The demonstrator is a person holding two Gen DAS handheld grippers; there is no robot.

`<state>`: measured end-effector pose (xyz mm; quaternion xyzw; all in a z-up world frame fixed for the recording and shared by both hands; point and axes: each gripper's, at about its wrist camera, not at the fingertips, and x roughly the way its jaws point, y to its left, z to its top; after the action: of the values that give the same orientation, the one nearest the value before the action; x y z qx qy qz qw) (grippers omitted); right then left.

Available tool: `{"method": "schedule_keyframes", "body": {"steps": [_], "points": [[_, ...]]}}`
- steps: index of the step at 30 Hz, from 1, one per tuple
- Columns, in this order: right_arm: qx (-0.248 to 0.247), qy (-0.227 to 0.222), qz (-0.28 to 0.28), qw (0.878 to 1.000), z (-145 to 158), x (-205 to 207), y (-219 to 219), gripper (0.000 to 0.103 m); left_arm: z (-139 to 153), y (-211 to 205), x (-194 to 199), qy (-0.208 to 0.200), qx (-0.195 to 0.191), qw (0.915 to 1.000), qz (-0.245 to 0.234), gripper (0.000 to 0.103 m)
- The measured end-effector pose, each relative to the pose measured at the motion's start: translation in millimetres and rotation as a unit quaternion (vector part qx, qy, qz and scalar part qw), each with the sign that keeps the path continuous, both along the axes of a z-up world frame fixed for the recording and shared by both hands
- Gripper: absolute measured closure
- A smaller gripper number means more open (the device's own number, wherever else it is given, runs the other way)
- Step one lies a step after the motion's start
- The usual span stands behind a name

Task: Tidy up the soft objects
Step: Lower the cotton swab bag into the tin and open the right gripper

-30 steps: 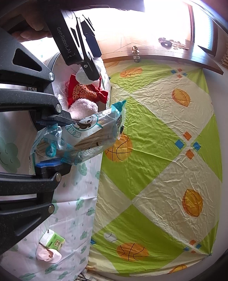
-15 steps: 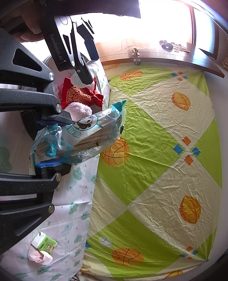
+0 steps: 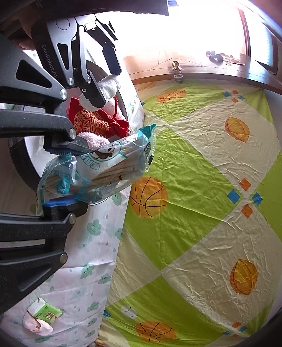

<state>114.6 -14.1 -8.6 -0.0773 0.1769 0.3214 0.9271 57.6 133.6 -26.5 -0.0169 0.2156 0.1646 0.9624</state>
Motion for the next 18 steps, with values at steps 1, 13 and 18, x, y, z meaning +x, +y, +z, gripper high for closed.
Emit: {"method": "schedule_keyframes", "body": {"steps": [1, 13, 18], "points": [[-0.003, 0.006, 0.001, 1.0, -1, 2, 3, 0.07, -1, 0, 1, 0.004, 0.002, 1.0, -0.001, 0.028], [-0.031, 0.055, 0.008, 0.998, -18, 19, 20, 0.069, -18, 3, 13, 0.047, 0.021, 0.9986, 0.005, 0.025], [-0.029, 0.067, 0.016, 0.997, -23, 18, 18, 0.038, -20, 5, 10, 0.054, 0.022, 0.9982, 0.014, 0.019]]}}
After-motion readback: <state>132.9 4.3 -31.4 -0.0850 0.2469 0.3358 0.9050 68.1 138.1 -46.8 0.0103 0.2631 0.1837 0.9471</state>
